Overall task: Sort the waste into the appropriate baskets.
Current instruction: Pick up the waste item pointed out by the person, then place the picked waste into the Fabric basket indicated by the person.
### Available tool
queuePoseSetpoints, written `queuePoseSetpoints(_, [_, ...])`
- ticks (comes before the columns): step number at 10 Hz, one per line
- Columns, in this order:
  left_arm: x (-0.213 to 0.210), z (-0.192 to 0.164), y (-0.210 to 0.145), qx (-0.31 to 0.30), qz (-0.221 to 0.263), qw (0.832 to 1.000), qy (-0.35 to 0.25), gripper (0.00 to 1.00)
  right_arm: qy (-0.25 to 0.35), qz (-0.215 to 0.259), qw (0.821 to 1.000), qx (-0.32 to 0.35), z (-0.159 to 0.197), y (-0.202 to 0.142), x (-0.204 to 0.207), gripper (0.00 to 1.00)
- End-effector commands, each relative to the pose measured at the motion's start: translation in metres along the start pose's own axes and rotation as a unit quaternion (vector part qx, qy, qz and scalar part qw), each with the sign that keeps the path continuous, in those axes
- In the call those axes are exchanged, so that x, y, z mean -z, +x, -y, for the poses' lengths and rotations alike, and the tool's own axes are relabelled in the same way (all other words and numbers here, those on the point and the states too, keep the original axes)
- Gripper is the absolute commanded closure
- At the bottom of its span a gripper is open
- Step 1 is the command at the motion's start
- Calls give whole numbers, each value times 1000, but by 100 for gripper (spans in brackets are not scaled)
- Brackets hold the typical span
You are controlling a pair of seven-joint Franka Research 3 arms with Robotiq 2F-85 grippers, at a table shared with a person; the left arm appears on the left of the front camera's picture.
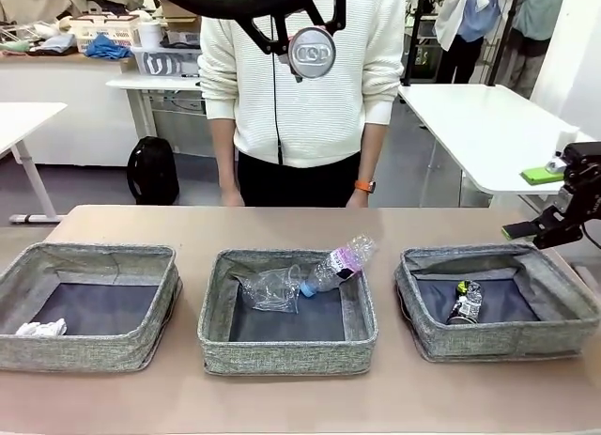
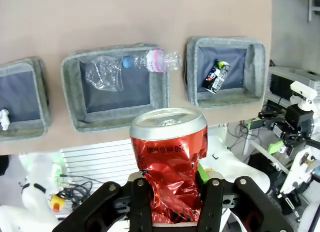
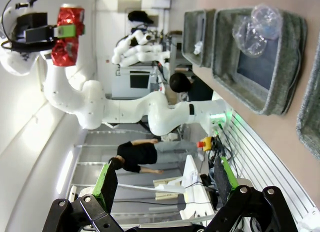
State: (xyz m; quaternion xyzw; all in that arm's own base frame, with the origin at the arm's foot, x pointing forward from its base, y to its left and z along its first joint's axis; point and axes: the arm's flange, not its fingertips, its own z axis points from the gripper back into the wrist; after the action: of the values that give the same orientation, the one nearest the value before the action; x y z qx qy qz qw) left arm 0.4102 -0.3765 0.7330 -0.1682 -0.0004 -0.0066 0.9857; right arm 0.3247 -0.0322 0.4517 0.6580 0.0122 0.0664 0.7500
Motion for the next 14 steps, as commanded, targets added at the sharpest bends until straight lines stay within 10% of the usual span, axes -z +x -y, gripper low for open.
queuePoseSetpoints(1, [0, 1, 0, -1, 3, 1000, -2, 71, 4, -3, 1000, 11, -5, 1, -1, 0])
queuePoseSetpoints(14, [0, 1, 0, -1, 3, 1000, -2, 71, 4, -3, 1000, 11, -5, 1, -1, 0])
